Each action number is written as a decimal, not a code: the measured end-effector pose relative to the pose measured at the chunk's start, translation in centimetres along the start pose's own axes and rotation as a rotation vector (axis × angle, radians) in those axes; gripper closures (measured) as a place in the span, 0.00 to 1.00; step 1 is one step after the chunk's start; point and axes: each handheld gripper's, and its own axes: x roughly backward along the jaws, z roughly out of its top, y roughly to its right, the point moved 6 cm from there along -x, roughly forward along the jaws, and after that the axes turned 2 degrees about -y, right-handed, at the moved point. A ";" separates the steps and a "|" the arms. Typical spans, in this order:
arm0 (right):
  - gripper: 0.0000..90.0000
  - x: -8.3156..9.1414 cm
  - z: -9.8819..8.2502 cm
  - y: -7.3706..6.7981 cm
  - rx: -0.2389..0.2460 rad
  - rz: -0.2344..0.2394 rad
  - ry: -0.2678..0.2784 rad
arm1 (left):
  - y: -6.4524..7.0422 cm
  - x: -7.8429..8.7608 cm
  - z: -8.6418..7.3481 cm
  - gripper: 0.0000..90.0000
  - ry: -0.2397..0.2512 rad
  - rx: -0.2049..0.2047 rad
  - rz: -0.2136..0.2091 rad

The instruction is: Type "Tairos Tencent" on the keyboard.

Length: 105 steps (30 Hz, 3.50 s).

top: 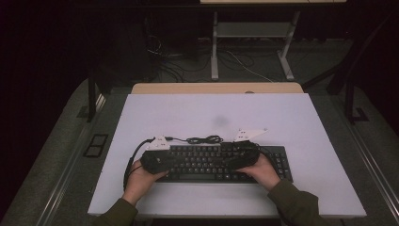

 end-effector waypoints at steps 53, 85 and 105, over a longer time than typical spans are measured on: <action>0.23 -0.1 0.0 -0.1 -0.004 0.002 0.000 | -2.0 -1.5 -0.5 0.99 -0.032 0.045 0.022; 0.93 -2.5 -0.2 -3.5 0.083 0.111 -0.086 | -1.3 -0.9 -0.5 0.46 0.040 0.075 0.073; 0.99 -4.1 -0.7 -4.3 0.104 0.075 -0.162 | -1.3 -0.9 -0.5 0.41 0.049 0.077 0.072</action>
